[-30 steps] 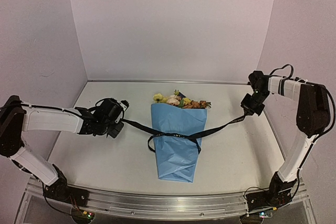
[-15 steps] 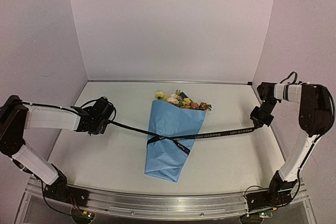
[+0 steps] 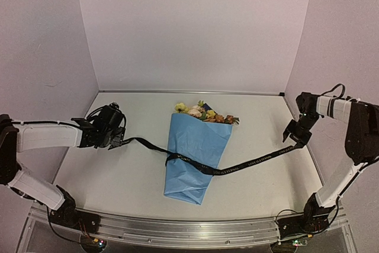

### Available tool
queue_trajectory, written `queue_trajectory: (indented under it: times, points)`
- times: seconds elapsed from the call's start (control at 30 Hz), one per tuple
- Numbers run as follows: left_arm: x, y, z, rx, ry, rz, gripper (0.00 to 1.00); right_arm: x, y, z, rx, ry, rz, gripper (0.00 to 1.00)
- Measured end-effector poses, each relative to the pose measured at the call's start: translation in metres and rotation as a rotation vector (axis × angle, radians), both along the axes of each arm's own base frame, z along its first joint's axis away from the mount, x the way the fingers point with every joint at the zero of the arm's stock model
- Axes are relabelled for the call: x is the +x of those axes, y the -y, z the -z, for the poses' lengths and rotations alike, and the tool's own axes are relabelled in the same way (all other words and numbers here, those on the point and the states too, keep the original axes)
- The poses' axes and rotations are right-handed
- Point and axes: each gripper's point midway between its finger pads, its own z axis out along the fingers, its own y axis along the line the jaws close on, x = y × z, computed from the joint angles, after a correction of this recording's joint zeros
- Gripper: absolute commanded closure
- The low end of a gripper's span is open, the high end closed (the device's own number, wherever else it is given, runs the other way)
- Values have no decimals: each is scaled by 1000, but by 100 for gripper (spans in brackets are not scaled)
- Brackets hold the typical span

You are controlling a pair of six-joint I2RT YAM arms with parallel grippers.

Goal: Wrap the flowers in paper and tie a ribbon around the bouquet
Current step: Place the ribbon at the center of the board, then pick up the ribbon from the folded bouquet.

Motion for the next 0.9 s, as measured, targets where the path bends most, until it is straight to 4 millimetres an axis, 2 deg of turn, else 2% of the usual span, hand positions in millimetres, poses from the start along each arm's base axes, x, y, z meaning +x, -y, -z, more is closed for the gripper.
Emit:
queue_trajectory:
  times: [0.1,0.17,0.23,0.3,0.37,0.5,0.63,0.73,0.9]
  points:
    - [2,14,-30,-84,76,79,25,-2,-11,-16,27,54,-52,34]
    - [3,28,-49,-127,116,176,28,-2,-28,-27,55,100,-135,33]
    - [1,51,-61,-153,131,340,28,0,-56,-38,91,156,-257,32]
    - [-4,74,-61,-155,126,496,30,0,-87,-43,113,216,-400,32]
    - [-13,97,-51,-139,93,665,30,-6,-119,-44,140,265,-545,32]
    - [-27,130,-19,-95,2,916,31,-32,-182,-29,203,333,-834,33]
    - [-36,150,12,-54,-95,1080,31,-57,-225,-21,245,380,-1058,32]
    - [-34,166,23,-20,-120,1172,31,-72,-259,-19,260,439,-1240,31]
    - [-33,178,42,44,-148,1270,32,-99,-295,-6,255,467,-1483,29]
